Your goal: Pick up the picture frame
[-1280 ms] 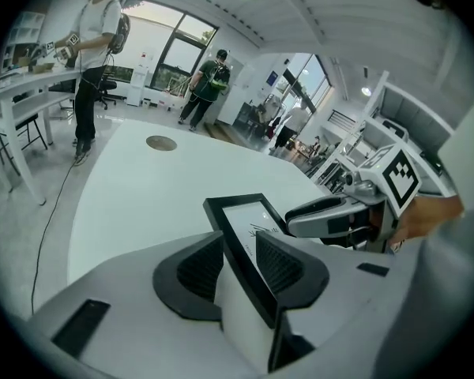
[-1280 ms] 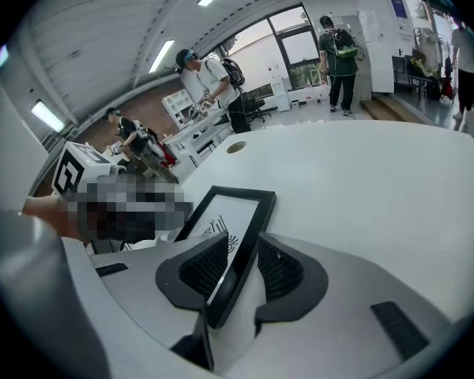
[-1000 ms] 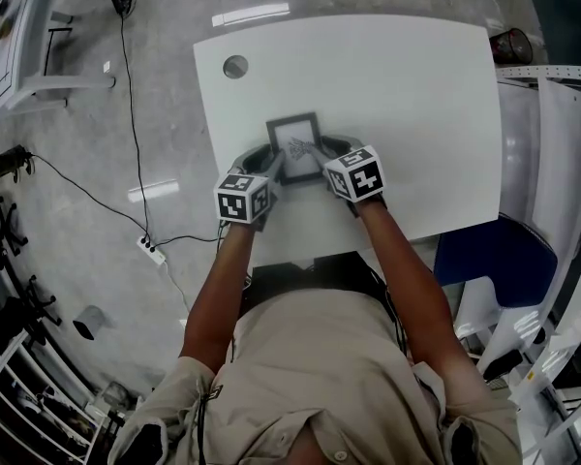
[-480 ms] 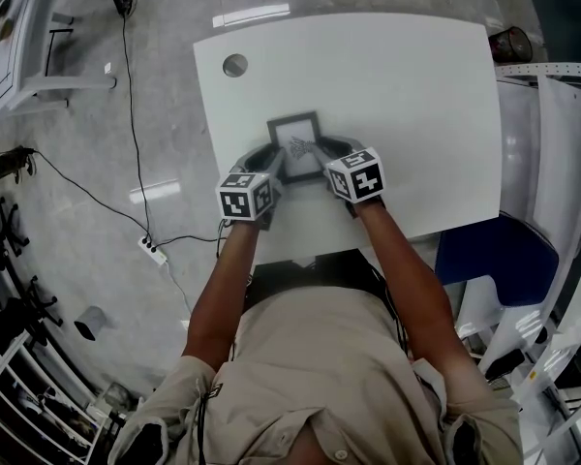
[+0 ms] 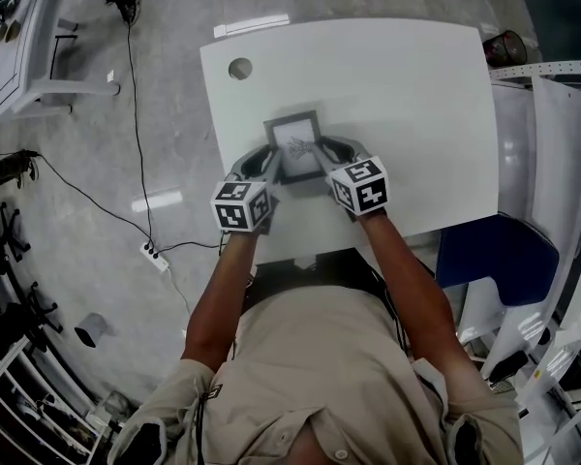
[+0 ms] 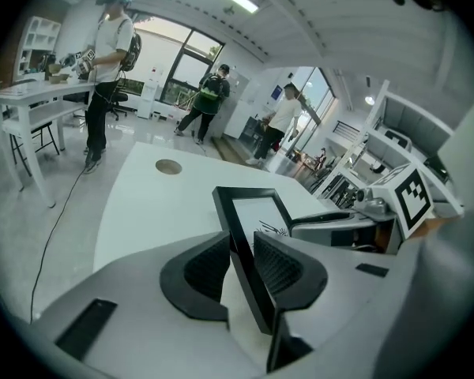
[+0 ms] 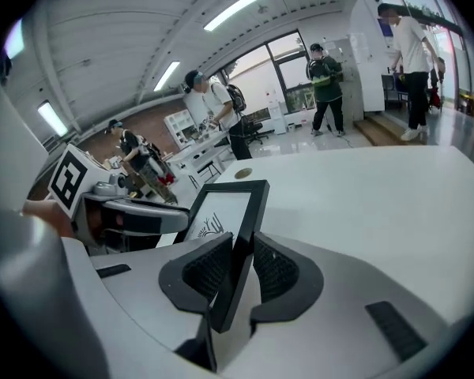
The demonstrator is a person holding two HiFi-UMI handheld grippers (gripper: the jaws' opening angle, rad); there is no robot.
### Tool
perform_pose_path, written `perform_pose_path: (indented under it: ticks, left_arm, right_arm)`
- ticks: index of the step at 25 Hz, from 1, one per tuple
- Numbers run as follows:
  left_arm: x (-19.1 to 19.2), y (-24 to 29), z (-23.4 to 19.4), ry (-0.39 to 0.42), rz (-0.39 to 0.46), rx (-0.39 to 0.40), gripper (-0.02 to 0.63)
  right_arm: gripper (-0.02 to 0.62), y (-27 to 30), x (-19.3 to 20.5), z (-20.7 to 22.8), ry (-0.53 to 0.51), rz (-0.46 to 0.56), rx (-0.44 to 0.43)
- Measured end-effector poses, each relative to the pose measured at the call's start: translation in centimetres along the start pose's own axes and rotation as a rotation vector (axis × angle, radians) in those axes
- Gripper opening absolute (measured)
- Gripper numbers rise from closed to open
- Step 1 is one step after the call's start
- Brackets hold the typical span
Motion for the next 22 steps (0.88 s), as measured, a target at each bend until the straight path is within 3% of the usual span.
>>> perform_pose_path:
  ticks: [22]
  left_arm:
    - [-9.0,-13.9,5.8,0.145,0.332,0.137,0.097]
  right_arm:
    - [0.091,-10.4,-12.8,-8.9,-0.242,0.341,0.135]
Point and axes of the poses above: the fingertips, and each gripper's own axes: y forward along the fingers, z to its right, x out of its underside, the point moved 7 cm from there along -y, backward along the fingers, and after that the axes turned 10 degrees about -y, right-handed, at the moved point
